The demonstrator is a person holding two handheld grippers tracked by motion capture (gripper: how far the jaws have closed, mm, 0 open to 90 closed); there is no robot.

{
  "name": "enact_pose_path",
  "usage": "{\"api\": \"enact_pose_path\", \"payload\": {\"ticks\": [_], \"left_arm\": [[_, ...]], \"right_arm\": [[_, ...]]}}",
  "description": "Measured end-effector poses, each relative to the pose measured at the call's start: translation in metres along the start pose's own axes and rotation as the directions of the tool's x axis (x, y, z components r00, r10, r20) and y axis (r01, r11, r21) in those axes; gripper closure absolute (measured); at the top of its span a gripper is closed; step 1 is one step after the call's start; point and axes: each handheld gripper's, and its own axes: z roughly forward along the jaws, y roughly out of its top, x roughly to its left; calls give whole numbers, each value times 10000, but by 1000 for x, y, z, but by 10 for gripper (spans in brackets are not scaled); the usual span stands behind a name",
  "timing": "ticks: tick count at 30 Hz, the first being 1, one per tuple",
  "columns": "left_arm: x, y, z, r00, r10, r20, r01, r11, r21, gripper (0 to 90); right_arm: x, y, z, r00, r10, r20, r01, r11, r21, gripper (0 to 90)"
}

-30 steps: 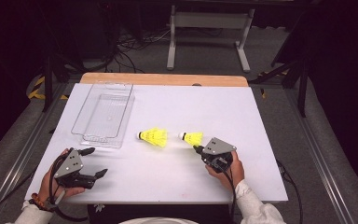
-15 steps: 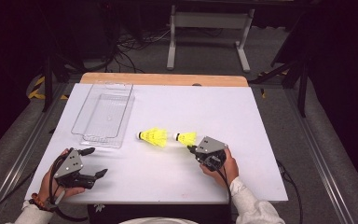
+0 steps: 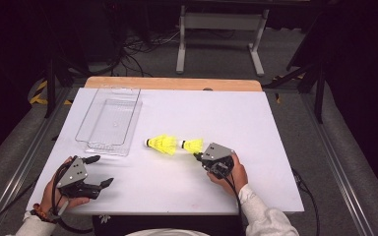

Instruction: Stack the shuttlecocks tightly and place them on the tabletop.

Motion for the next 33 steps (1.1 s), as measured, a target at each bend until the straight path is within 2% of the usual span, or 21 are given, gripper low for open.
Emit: {"api": "enact_pose_path", "payload": {"ticks": [12, 27, 33], "left_arm": [[0, 0, -1, 10000, 7, -14, -7, 10000, -32, 141], [-1, 0, 0, 10000, 9, 32, -9, 10000, -26, 142], [1, 0, -1, 10000, -4, 14, 4, 10000, -56, 142]], "right_arm": [[3, 5, 10, 9997, -188, -172, 190, 9998, 79, 900], [4, 8, 17, 9992, -155, -377, 161, 9998, 146, 900], [8, 14, 25, 9981, -386, -488, 396, 9990, 201, 900]]}}
